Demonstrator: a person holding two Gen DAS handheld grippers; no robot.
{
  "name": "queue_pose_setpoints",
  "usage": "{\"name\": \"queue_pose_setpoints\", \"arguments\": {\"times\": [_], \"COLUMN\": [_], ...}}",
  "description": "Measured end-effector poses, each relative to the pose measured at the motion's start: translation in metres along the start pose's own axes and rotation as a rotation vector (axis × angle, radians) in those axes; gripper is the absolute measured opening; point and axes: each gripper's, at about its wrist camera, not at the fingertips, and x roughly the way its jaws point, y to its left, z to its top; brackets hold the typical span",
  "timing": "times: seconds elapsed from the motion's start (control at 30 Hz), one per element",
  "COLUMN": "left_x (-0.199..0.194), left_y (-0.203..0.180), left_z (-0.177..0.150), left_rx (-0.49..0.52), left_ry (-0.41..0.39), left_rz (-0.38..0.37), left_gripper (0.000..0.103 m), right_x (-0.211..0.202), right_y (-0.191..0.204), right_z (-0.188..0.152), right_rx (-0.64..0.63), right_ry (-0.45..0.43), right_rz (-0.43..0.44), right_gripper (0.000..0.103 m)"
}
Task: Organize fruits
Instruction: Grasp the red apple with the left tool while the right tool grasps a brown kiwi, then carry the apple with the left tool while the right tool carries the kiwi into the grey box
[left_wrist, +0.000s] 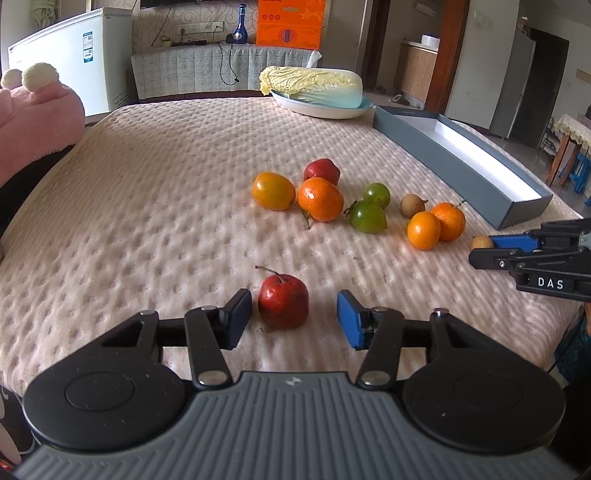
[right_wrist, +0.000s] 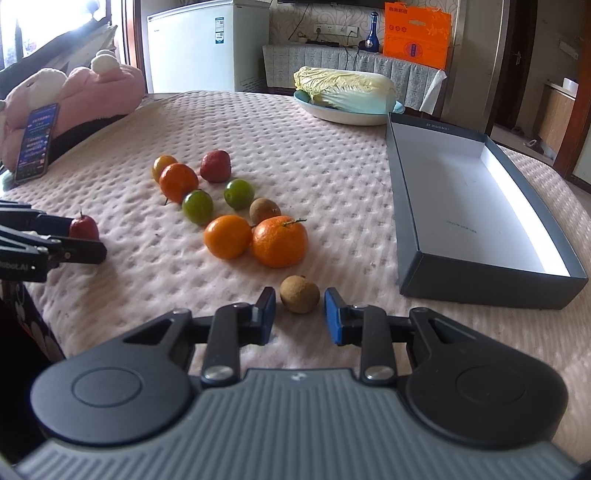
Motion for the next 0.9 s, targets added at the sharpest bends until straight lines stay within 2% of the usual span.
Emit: {"name": "queue_pose_setpoints", "arguments": {"times": [0.17, 0.6, 0.9], "left_x": [0.000, 0.002, -0.004], "left_y": [-0.001, -0.004, 0.000], "left_z": [0.001, 0.001, 0.004], "left_rx": [0.001, 0.004, -0.028], "left_ry": [0.000, -0.006, -0.037], "left_rz": [0.024, 0.043, 0.025], "left_gripper": [0.034, 0.034, 0.033], "right_x": [0.000, -0.027, -0.033], "right_y": [0.000, 0.005, -0.019], "right_z": [0.000, 0.007, 0.041], "right_rx": [0.005, -0.012, -0.001], "right_ry": [0.007, -0.040, -0.087], "right_rz": [0.010, 0.074, 0.121], "right_gripper": [0.027, 0.026, 0.026]}}
